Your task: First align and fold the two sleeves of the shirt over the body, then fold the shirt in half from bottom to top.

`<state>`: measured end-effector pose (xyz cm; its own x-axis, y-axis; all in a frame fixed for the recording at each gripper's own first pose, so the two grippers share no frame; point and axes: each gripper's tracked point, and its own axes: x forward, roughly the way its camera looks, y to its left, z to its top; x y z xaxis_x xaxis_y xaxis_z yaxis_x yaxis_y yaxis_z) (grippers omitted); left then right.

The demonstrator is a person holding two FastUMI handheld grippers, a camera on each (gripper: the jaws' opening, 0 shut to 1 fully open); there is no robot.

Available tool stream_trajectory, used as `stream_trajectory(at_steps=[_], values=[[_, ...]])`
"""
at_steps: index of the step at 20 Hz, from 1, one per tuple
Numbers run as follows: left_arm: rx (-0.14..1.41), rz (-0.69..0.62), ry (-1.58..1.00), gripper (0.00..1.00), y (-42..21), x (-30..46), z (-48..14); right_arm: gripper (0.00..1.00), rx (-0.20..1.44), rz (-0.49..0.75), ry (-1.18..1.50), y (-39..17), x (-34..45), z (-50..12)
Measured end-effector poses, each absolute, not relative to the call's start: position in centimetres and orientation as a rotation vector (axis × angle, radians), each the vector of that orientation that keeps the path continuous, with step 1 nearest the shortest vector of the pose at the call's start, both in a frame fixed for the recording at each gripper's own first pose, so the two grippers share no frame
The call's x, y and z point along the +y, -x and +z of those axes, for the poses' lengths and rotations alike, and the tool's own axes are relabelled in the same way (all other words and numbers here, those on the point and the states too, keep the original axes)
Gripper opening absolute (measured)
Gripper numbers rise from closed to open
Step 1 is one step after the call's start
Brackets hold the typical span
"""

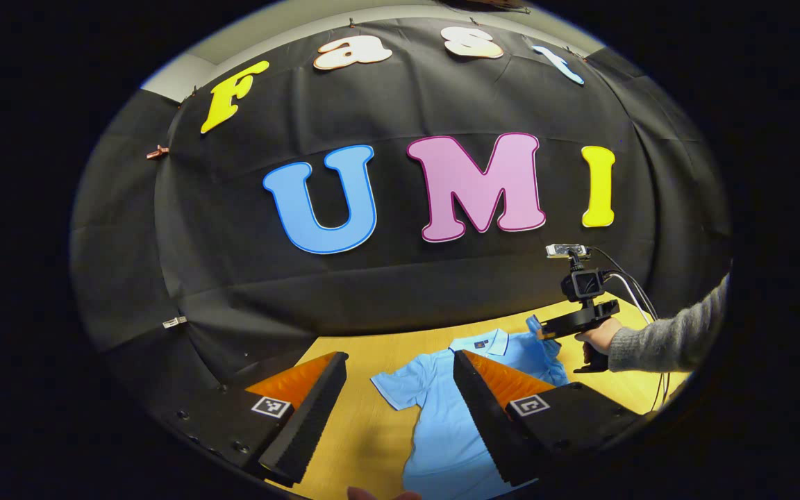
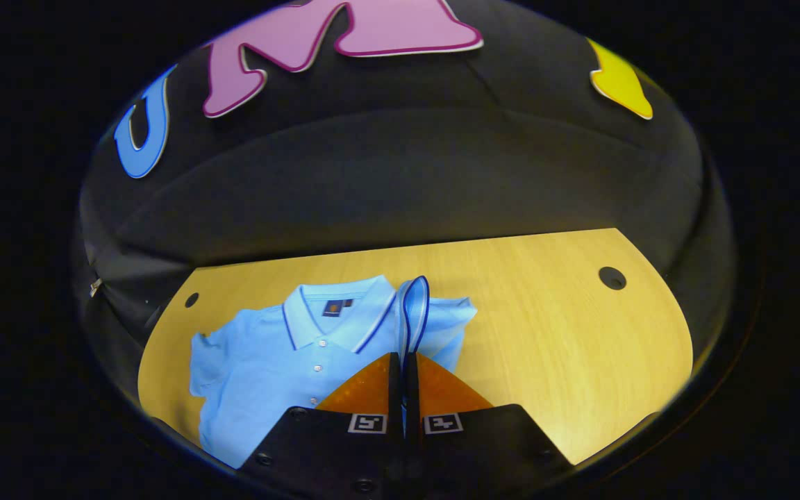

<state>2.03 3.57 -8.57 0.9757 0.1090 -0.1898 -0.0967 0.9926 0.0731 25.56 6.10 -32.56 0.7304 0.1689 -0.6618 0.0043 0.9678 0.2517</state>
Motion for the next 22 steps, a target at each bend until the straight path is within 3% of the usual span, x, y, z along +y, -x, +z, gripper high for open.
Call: stream_trajectory(at_steps=[9,17,18,19,20,22], values=[[0.212,0.17,-0.05,0.99,1.0,6.3,-9.3,0.05,0.861,0.303,-0.177,-21.5,18.3,-35.3],[0.227,0.203,-0.042,0.99,1.1,8.2,-10.1,0.07,0.941,0.307,-0.125,-19.7,20.7,-38.7],[0.226,0.202,-0.043,0.99,1.0,8.2,-10.0,0.1,0.945,0.304,-0.125,-19.8,20.7,-38.7],[0.226,0.201,-0.044,0.98,0.9,8.2,-10.2,0.2,0.942,0.301,-0.125,-19.8,20.8,-38.6],[0.226,0.2,-0.044,0.99,1.0,8.2,-10.2,0.12,0.943,0.298,-0.127,-19.8,20.8,-38.7],[0.226,0.198,-0.043,0.99,1.0,8.2,-10.3,0.16,0.941,0.295,-0.139,-19.9,21.1,-38.6]])
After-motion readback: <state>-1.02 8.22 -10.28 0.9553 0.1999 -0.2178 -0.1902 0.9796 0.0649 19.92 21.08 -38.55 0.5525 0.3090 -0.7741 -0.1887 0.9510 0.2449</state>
